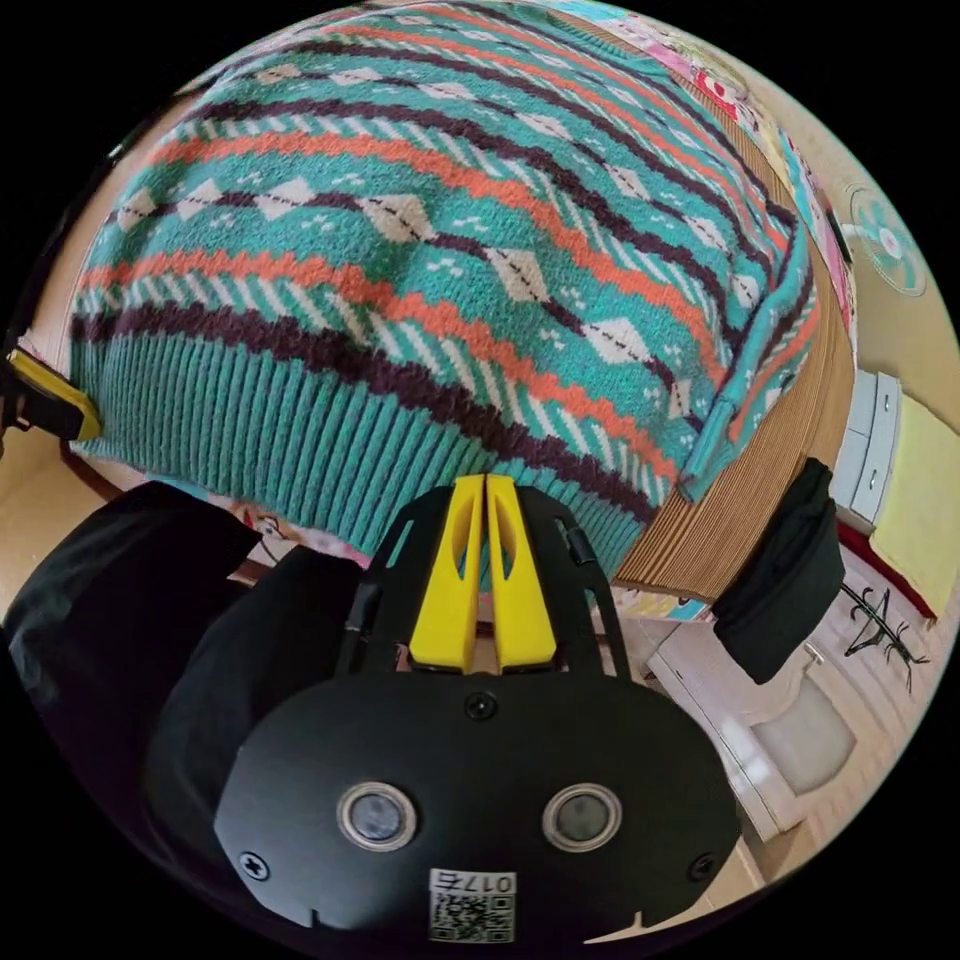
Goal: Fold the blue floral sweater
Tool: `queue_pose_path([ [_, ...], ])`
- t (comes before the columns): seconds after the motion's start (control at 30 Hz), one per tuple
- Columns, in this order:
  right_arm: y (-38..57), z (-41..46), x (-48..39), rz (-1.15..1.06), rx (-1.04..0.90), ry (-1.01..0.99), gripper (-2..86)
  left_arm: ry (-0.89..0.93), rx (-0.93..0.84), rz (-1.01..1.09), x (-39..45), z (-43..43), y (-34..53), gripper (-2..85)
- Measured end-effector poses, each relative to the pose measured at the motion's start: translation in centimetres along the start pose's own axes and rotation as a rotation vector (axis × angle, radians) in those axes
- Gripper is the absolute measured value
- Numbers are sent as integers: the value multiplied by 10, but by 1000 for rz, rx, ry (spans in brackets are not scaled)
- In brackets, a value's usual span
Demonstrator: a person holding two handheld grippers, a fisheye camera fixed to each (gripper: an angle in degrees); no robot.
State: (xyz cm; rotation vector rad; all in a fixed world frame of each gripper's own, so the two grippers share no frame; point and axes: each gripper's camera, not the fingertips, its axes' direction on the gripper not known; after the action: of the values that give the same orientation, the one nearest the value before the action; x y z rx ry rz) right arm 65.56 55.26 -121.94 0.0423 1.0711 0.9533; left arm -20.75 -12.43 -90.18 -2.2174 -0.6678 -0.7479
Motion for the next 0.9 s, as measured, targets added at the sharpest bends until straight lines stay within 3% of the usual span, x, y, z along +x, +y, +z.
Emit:
queue_pose_path([
  [0.1, 8, 21, -5, -52, -178, -120, 4, -67, -184, -65, -26, 18, 29, -8],
  [0.23, 23, 31, 24, 100, -257, -302, 4, 42, -98, -22, -53, -10, 67, -9],
  [0.43, 65, 36, 78, 395, -321, -396, 4, 534, 308, -57, -146, -121, 121, 2],
  [0.5, 85, 41, 92, 492, -346, -427, 3, 822, 495, -164, -201, -165, 143, 23],
  [0.6, 123, 51, 107, 654, -373, -493, 3, 1103, 765, -215, -256, -222, 169, 58],
  [0.7, 164, 63, 110, 795, -397, -554, 3, 1278, 959, -142, -283, -284, 181, 81],
  [0.83, 216, 81, 102, 954, -426, -629, 3, 1522, 977, -95, -300, -331, 171, 150],
  [0.9, 235, 90, 95, 1003, -442, -664, 3, 1747, 1003, -85, -306, -344, 161, 182],
])
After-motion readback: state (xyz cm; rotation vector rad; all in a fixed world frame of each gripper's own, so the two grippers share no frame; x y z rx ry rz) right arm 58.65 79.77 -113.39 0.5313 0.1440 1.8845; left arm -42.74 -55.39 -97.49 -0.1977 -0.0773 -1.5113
